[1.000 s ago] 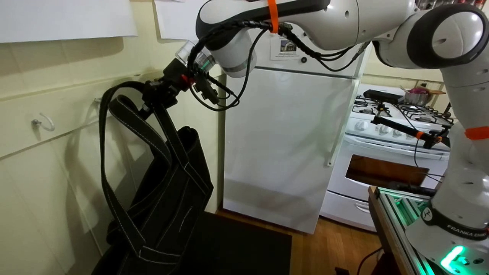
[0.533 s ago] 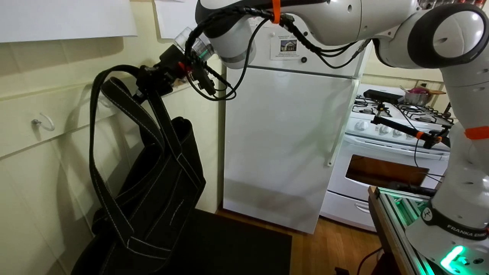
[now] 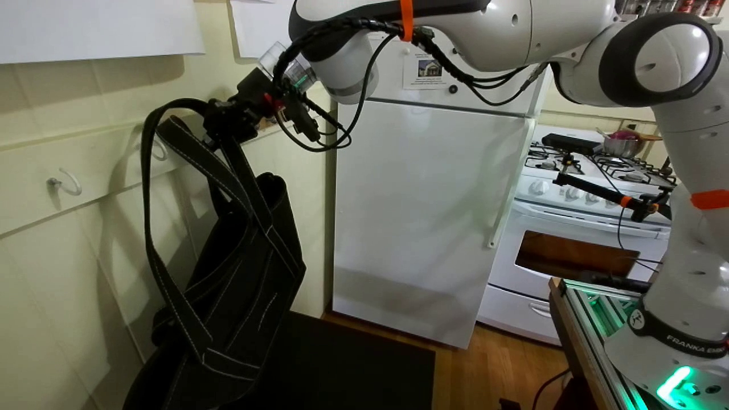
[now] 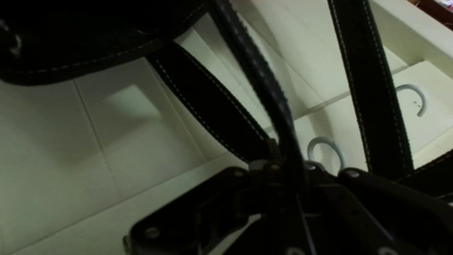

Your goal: Put the bag on the hanger

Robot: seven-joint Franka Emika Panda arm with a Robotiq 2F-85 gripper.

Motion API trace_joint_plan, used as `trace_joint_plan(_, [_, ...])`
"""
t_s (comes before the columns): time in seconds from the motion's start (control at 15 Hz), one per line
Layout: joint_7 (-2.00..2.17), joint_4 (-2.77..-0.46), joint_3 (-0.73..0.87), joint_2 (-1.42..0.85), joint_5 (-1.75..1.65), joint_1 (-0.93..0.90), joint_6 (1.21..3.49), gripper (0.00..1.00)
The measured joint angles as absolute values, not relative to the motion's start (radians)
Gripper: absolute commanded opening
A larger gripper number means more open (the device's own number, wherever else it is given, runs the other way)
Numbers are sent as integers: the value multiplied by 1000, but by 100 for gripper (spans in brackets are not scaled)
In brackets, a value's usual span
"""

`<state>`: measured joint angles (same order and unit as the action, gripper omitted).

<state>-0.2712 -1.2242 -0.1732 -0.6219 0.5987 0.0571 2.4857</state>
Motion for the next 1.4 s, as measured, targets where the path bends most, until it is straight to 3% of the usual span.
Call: trace_joint_plan(1.4, [-26,-1042,-171,-762,422,36,2462,1])
